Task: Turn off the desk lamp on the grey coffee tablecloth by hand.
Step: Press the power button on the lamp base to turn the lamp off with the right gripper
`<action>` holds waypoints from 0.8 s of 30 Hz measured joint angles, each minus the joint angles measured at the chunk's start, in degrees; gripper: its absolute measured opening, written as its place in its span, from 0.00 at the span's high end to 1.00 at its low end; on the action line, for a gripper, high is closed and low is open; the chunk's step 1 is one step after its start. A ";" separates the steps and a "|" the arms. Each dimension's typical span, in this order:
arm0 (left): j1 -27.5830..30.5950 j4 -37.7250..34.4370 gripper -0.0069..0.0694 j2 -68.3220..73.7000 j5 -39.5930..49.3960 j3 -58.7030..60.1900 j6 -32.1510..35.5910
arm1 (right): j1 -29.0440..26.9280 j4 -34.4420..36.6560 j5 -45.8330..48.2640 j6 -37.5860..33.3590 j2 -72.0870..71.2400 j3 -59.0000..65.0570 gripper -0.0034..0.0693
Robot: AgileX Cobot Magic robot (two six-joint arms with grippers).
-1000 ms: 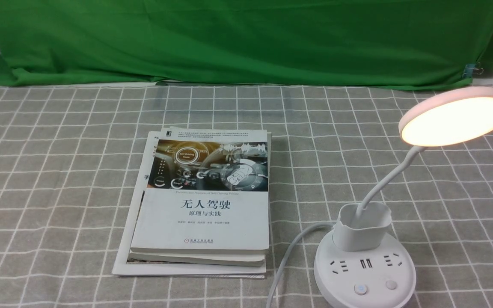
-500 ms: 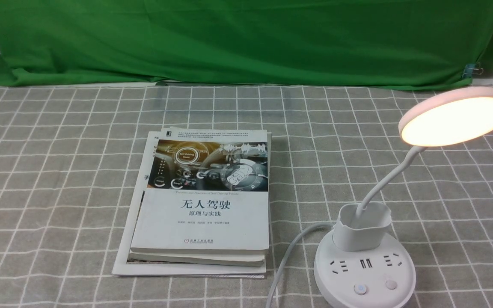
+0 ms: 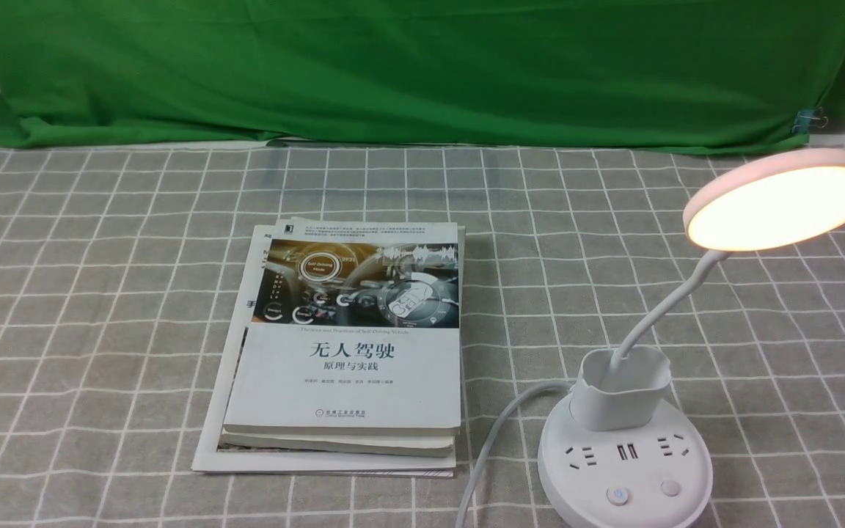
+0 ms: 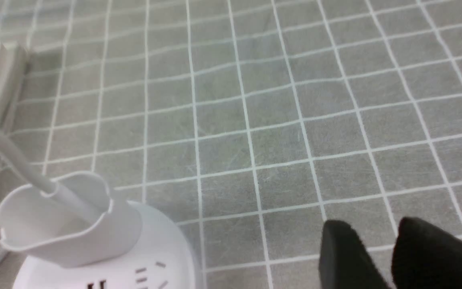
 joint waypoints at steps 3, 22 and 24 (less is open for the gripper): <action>0.00 0.00 0.91 0.00 0.00 0.00 0.00 | 0.08 3.53 0.00 -1.03 4.82 -0.68 0.64; 0.00 0.00 0.91 0.00 0.00 0.00 0.00 | 22.33 2.90 9.90 -1.83 26.47 -5.88 0.92; 0.00 0.00 0.91 0.00 0.00 0.00 0.00 | 23.86 -1.39 10.76 2.30 27.82 -8.24 0.92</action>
